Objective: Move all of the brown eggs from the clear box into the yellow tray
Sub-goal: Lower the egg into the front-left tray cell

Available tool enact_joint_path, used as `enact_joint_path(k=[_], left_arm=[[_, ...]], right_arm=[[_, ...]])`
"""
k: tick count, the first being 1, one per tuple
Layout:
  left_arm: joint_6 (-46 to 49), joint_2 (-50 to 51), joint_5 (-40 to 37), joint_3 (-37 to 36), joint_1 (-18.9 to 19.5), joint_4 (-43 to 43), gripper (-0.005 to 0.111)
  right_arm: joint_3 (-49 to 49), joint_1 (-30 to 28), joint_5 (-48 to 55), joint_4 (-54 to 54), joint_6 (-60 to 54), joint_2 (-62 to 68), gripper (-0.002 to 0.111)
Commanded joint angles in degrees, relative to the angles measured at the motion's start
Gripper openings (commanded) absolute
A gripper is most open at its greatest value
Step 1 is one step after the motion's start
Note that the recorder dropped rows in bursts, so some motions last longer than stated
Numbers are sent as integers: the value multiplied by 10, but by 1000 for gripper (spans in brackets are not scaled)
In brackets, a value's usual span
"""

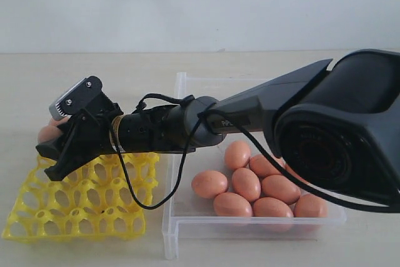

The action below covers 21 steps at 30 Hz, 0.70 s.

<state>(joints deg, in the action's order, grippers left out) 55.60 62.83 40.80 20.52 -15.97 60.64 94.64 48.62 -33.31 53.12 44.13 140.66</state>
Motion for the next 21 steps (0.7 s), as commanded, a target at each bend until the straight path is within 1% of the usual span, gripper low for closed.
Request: enact_joint_path(k=[1,4,7,9,12,18,21], left_arm=[[-7,-4,3,-1,1,3,4],[-7,-4,3,-1,1,3,4],[-7,-4,3,-1,1,3,4],[-7,-4,3,-1,1,3,4],[-7,-4,3,-1,1,3,4],[-7,-4,3,-1,1,3,4],[-7,-4,3,-1,1,3,4]], right_arm=[[1,-2,-2,10,3,-1,7],[1,-2,-2,14,3,-1,23],[1,-2,-2,14,3,-1,43],[1,-2,-2,14,4,-1,50],[1,-2,1,14,15,-4,53],[1,-2,19,14,20,-33,53],[1,-2,20,32,38,-59,53]])
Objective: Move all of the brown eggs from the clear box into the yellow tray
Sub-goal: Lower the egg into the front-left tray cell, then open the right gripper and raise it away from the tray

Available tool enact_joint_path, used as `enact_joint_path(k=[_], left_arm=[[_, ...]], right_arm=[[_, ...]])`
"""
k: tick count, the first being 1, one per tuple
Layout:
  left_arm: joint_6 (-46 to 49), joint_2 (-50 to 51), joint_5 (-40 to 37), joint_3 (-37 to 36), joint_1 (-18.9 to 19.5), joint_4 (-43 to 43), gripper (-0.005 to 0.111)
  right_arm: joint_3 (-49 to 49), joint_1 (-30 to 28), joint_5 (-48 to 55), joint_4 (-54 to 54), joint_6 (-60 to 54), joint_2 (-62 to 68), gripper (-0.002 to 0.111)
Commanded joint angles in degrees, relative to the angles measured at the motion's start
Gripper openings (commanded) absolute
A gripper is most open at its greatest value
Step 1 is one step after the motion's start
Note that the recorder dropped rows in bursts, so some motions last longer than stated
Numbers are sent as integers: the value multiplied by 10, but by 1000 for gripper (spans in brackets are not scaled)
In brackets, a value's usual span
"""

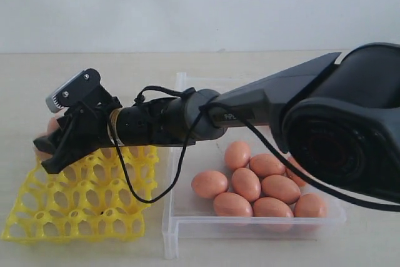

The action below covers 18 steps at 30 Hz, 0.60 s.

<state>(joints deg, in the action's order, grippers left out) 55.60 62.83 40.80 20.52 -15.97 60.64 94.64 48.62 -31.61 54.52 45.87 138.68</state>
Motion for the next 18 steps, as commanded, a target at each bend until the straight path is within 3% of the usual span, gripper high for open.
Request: enact_joint_path(k=[1,4,6,8,9,16,18], left_arm=[[-6,-4,2,-1,1,3,4],[-6,-4,0,-1,1,3,4],[-6,-4,-1,-1,1,2,4],[-6,-4,-3,-1,1,0,4],[-6,-4,-4,-1,1,0,4],[-6,-4,-9,-1,1,0,4],[-6,-4,-16,-1,1,0,4]], right_arm=[[1,-2,7,33,33,-51,53],[1,-2,35,98,83,-89,53],[1,-2,79,204,173,-136,53],[1,-2,97,362,327,-183,53],[1,-2,99,454,458,-216,52],[-8,-38,85,454,515,-345,52],[-16,-62,90,454,504,-364,45]])
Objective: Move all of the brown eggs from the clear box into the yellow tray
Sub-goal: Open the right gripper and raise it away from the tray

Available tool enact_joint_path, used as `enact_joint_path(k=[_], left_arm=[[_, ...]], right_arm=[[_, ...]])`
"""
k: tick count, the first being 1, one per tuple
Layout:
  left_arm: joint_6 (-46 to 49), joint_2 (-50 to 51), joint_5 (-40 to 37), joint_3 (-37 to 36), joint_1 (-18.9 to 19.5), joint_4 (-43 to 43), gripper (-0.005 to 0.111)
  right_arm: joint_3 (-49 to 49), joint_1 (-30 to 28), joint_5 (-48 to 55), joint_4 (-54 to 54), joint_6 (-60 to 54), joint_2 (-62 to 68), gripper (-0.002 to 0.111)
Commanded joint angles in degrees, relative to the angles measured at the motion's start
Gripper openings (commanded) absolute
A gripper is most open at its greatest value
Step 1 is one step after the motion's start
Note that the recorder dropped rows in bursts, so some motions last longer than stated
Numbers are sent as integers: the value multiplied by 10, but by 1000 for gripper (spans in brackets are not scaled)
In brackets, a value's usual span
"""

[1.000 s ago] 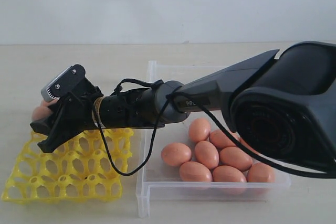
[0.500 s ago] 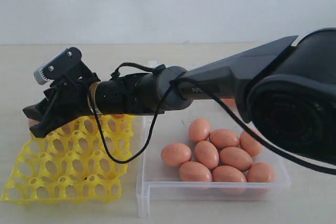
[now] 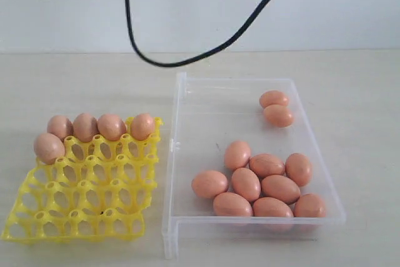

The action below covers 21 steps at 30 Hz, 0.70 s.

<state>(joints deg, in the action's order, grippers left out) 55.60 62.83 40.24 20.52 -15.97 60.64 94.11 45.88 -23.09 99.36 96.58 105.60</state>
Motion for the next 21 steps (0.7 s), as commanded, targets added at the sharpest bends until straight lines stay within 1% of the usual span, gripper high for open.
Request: enact_joint_path(k=[1,3,4,5,8,9,10,12,13,14,15,16,17,18,19,20,21], left_arm=[[-6,-4,-12,-1,1,0,4],[-6,-4,-13,-1,1,0,4],[-6,-4,-13,-1,1,-1,4],[-6,-4,-13,-1,1,-3,4],[-6,-4,-13,-1,1,-6,4],[-6,-4,-13,-1,1,-7,4],[-6,-4,-13,-1,1,-7,4],[-6,-4,-13,-1,1,-13,4],[-6,-4,-13,-1,1,-13,4],[-6,-4,-13,-1,1,-15,4],[-6,-4,-13,-1,1,-15,4],[-6,-4,-13,-1,1,-15,4],[-6,-4,-13,-1,1,-15,4],[-6,-4,-12,-1,1,-20,4],[-6,-4,-12,-1,1,-20,4],[-6,-4,-11,-1,1,-20,4],[-6,-4,-11,-1,1,-20,4]], right_arm=[[-16,-45,8,6,-13,-40,40],[-40,-72,4,6,-32,-57,23],[-53,-85,3,6,-39,-63,12],[-91,-111,1,6,-69,-82,0],[-171,-148,43,6,-92,-121,0],[-213,-157,63,6,-124,-142,0],[-235,-157,91,6,-148,-153,0],[-302,-155,306,6,-230,-185,0],[-314,-155,383,6,-247,-190,0],[-329,-155,527,-20,-311,-193,0],[-329,-156,610,-64,-388,-190,0],[-328,-165,679,-123,-505,-188,0],[-328,-176,693,-183,-588,-188,0],[-328,-194,697,-270,-680,-188,0],[-328,-205,687,-339,-718,-188,0],[-328,-227,651,-457,-787,-188,0],[-328,-239,624,-531,-833,-188,0]])
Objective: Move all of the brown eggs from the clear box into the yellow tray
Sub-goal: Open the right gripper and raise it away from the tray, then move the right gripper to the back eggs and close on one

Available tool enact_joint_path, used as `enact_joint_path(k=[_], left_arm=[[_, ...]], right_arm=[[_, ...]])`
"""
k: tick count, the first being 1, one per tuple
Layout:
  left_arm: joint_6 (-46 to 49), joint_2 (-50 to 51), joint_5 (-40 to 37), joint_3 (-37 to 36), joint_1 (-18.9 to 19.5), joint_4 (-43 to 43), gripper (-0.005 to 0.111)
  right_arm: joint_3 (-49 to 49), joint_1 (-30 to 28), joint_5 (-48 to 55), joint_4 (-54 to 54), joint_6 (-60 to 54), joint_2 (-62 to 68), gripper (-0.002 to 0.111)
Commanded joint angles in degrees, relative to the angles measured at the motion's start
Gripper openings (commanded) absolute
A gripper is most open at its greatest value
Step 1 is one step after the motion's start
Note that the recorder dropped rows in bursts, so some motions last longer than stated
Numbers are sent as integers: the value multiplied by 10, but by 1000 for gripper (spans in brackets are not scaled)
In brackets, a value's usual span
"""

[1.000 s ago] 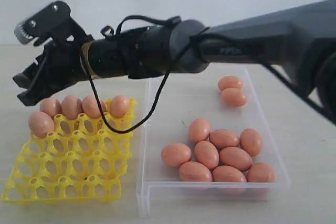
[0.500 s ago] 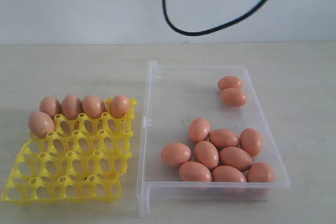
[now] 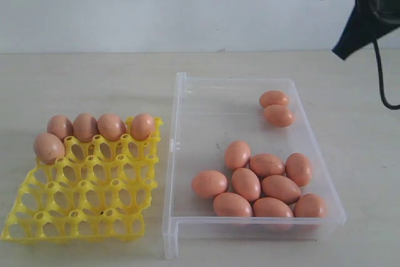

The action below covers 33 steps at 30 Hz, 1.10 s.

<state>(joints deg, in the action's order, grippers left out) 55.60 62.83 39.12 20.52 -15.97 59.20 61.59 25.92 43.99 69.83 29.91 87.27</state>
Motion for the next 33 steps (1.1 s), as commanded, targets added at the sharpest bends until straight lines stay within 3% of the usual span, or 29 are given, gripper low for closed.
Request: enact_joint_path(k=[1,4,7,22,25,29,33], left_arm=[[-7,-4,-3,-1,1,-5,4],[-7,-4,-14,-1,1,-5,4],[-7,-4,-30,-1,1,-5,4],[-5,-4,-34,-1,1,-7,4],[-5,-4,-34,-1,1,-13,4],[-5,-4,-34,-1,1,-13,4],[-5,-4,-34,-1,1,-13,4]], right_arm=[[-3,-50,-74,-314,-222,-5,0],[-3,-60,-131,-521,-393,-1,0],[-1,-59,-153,-635,-504,12,0],[186,-59,2,-711,-587,220,1],[207,-59,13,-715,-595,247,16],[224,-59,13,-704,-595,271,50],[239,-59,13,-698,-594,294,55]])
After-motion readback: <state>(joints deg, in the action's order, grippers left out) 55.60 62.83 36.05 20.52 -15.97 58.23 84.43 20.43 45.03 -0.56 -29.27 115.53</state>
